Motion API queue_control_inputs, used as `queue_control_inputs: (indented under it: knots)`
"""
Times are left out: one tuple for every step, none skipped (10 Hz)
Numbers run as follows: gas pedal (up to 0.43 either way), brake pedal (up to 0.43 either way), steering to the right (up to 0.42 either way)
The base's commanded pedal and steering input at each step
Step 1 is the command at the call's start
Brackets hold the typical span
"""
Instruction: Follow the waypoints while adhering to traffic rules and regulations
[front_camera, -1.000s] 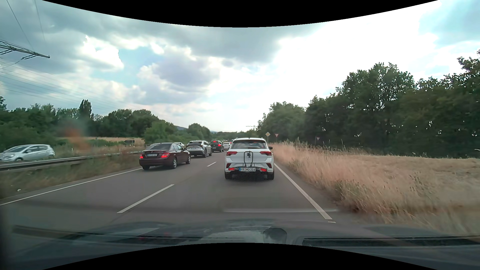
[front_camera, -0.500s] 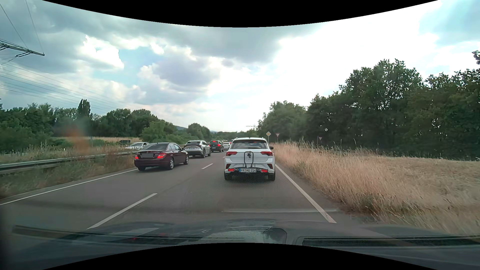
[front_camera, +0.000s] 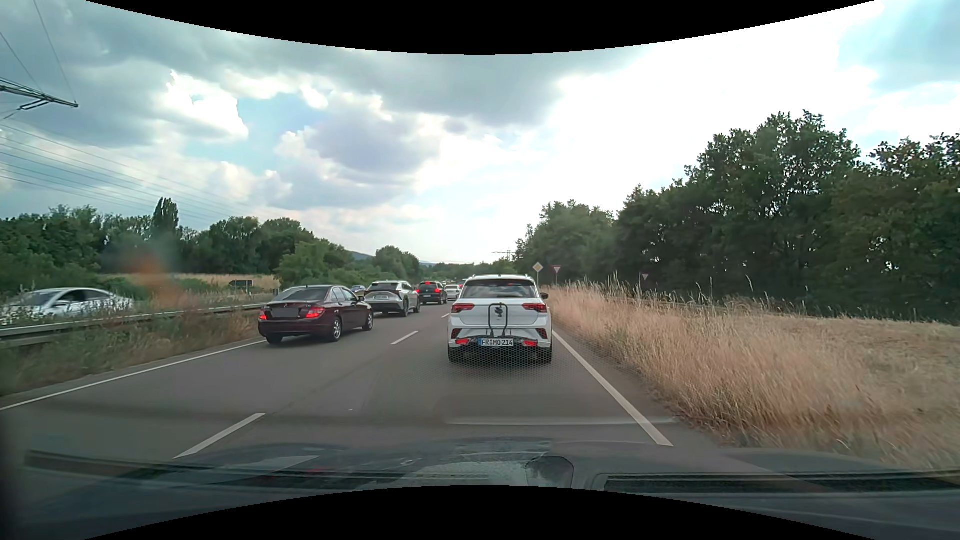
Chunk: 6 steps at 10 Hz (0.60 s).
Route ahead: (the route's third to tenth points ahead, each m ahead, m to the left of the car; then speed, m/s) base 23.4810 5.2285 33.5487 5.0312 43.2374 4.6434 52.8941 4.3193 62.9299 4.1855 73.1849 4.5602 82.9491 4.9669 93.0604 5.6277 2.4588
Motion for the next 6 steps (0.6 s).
queue_control_inputs:
  knots:
    - [0.000, 0.171, 0.005]
    - [0.000, 0.171, 0.006]
    - [0.000, 0.165, 0.006]
    - [0.000, 0.146, 0.006]
    - [0.000, 0.134, 0.006]
    - [0.000, 0.128, 0.006]
